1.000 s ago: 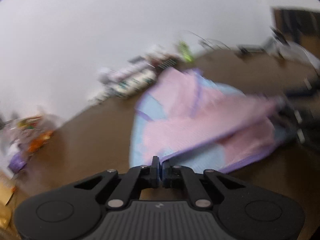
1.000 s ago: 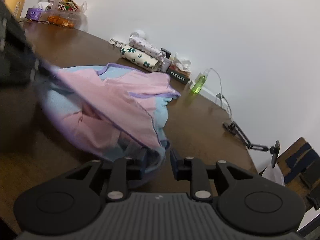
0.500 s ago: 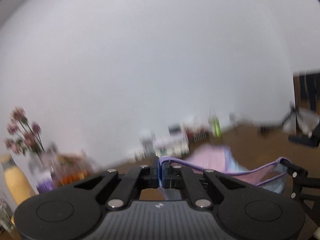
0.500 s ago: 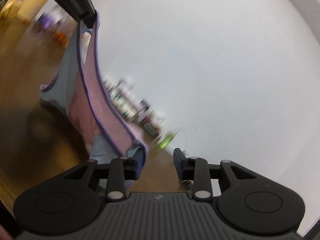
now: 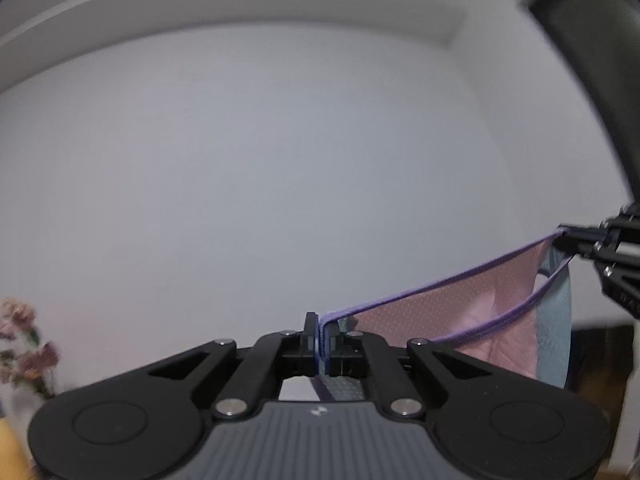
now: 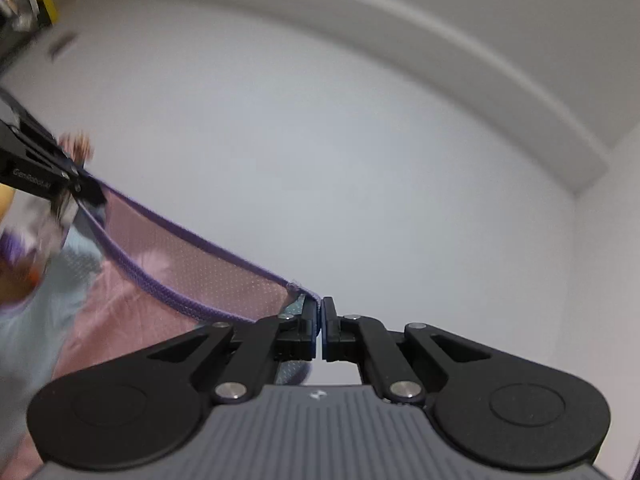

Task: Fold clothes
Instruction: 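Lift the garment with both tools, stretching it between them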

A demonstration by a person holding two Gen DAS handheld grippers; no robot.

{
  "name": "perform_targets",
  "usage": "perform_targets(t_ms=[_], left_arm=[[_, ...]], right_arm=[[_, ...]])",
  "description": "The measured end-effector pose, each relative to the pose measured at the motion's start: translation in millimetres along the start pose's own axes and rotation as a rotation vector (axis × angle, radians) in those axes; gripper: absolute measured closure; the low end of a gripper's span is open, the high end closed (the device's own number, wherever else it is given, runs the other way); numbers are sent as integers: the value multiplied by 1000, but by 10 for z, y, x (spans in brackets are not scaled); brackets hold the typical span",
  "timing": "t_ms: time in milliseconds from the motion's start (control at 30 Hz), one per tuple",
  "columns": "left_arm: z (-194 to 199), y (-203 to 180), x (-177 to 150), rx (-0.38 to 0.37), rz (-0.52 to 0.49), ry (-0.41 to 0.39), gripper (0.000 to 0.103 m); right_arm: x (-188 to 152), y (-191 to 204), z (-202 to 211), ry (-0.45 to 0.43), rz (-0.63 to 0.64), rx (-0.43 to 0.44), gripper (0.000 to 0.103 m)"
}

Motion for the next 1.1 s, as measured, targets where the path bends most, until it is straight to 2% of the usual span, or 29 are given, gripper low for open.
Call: perform_targets(t_ms=[67, 100, 167, 300, 433, 500, 567, 667, 800, 900, 967, 1033, 1067, 1100], left_arm=[[-92, 78, 246, 7, 4, -48, 102], [-171, 114, 317, -14, 20, -52, 102], [-415, 196, 356, -86, 74, -13, 102], [-1069, 356, 59, -84, 80, 88, 101], [-1771, 426, -418, -42, 40, 197, 102], [-2105, 460, -588, -2, 4, 241, 102], [-2335, 502, -544, 29, -13, 234, 102], [-2377, 570, -72, 57, -40, 142, 102], [-1963, 579, 667, 99, -102, -12, 102], [-1558, 467, 708, 90, -170, -27, 101], [-1288, 390, 727, 83, -215, -35, 101], [-1065, 217, 346, 65, -259, 51, 101], [-951, 107, 17, 34, -248, 138, 100], [-831, -3, -314, 2, -237, 225, 96]], right_arm=[[112, -95, -208, -23, 26, 10, 102], [145, -131, -322, -28, 37, 15, 102], [78, -179, -609, -9, 29, 37, 102], [-338, -165, -1221, 75, -40, 88, 102], [-908, 125, -1960, 176, -39, 103, 102], [-1062, 255, -2283, 192, -19, 88, 102], [-1085, 292, -2541, 173, -16, 64, 102], [-840, 174, -2666, 102, -11, 29, 102], [-366, -61, -2516, -19, 7, 17, 102], [-197, -101, -2224, -51, 9, 54, 101], [-313, -5, -2012, -16, -14, 109, 101], [-652, 201, -1749, 56, -24, 182, 101], [-869, 327, -1593, 103, -26, 223, 101], [-1146, 479, -1401, 165, -33, 272, 101]])
Point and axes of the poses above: each gripper's, at about its wrist camera, not at the fingertips, and z roughly against the way its jaws point, y to its left, x to its top, the point moved 6 cm from there along -z, roughly the way its jaws point, and after that the axes turned 7 degrees about -y, right-handed, at the moved point
